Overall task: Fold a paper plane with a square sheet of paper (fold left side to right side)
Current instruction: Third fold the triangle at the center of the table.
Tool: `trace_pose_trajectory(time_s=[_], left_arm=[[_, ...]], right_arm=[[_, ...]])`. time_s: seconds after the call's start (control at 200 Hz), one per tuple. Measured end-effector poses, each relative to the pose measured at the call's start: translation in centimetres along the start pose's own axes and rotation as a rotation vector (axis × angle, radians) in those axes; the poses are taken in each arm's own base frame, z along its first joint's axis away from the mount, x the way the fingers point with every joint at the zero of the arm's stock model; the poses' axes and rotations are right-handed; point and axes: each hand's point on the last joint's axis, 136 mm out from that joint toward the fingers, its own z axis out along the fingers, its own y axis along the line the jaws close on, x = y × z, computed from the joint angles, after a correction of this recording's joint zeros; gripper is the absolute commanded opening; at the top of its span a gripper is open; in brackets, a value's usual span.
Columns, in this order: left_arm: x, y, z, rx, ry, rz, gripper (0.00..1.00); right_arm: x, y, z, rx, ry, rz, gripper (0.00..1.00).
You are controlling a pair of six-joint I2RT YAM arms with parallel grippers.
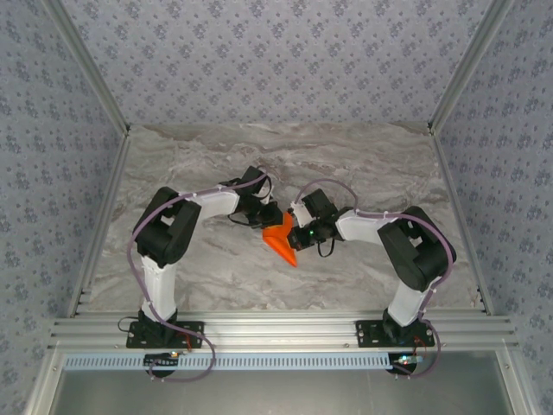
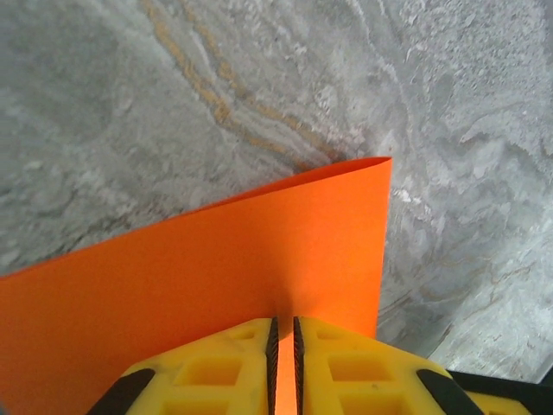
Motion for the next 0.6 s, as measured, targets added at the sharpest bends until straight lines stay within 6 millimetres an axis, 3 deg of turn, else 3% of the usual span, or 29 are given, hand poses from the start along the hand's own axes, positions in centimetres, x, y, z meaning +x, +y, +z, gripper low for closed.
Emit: trace_pose_trajectory(time_s=[0.14, 0.27, 0.405, 0.475, 0.6], left_arm=[[-0.3, 0.0, -1.5, -0.02, -0.02, 0.006, 0.17], [-1.1, -1.2, -4.7, -0.005, -0.097, 0.035, 0.12], [0.0, -2.6, -7.6, 0.04, -0.154, 0.073, 0.1], [1.2, -3.1, -7.7, 0.063, -0.147, 0.089, 0.1], [4.0, -3.1, -5.7, 0.08, -0.085, 0.095, 0.09]], right_arm=[[0.0, 0.0, 0.0, 0.0, 0.0, 0.0, 0.0], [0.0, 0.0, 0.0, 0.0, 0.0, 0.0, 0.0], [0.0, 0.0, 0.0, 0.0, 0.001, -0.001, 0.0], [0.0, 0.0, 0.0, 0.001, 0.001, -0.001, 0.0], [0.0, 0.0, 0.0, 0.004, 0.002, -0.002, 0.0]])
